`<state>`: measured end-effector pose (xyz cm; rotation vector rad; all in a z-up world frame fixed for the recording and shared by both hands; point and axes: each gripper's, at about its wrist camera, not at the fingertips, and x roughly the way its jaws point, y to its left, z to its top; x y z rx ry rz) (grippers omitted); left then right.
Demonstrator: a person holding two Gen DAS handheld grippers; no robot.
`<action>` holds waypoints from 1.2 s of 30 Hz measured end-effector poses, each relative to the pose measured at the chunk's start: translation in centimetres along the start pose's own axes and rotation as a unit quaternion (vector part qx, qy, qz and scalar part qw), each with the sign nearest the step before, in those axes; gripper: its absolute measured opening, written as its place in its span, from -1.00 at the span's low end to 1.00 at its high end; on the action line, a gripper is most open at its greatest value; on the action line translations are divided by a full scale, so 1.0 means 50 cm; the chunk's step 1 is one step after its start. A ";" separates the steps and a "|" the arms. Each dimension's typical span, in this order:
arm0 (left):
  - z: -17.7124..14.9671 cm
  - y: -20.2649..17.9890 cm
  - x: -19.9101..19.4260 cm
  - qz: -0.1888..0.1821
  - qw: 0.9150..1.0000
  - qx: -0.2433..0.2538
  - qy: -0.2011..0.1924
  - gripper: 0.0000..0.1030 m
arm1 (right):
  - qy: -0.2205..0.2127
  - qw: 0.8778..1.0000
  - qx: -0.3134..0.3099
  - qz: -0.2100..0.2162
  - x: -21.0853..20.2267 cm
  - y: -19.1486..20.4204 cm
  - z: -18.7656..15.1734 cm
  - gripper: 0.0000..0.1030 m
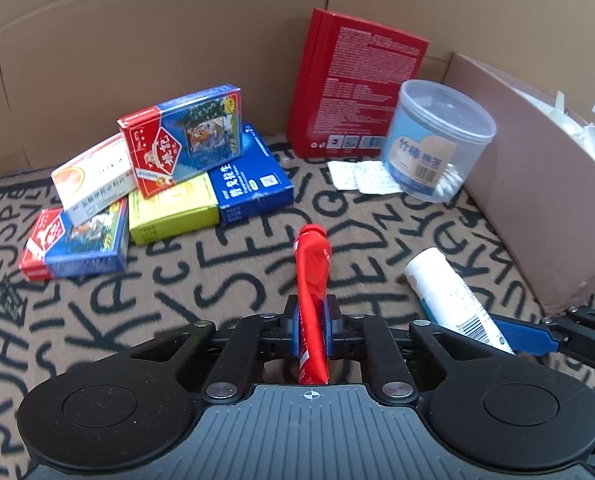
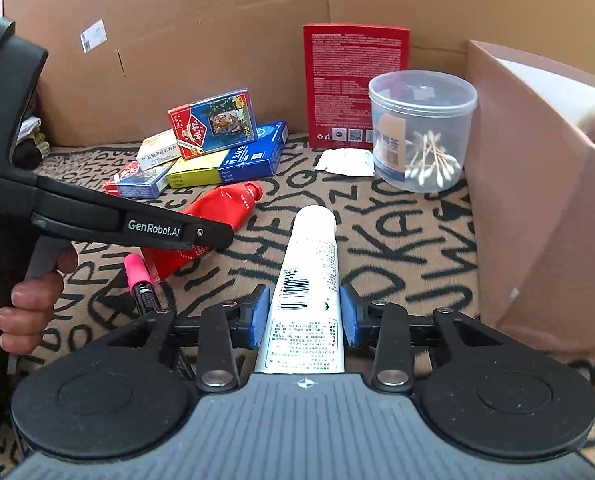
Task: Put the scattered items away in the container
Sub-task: 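Carry both tubes over the box and open both grippers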
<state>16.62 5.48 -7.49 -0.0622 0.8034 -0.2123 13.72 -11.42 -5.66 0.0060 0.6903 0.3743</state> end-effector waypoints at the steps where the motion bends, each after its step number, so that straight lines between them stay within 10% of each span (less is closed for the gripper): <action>1: -0.003 -0.005 -0.008 -0.003 1.000 0.000 -0.002 -0.87 | -0.002 1.000 0.003 0.000 -0.007 0.001 -0.003 -0.18; 21: 0.043 -0.182 -0.179 -0.062 0.991 0.072 -0.096 -0.86 | -0.131 0.991 0.017 0.016 -0.215 -0.034 0.031 -0.18; 36: 0.172 -0.391 -0.134 -0.096 0.976 0.152 -0.124 -0.85 | -0.185 0.980 0.009 -0.073 -0.272 -0.187 0.104 -0.18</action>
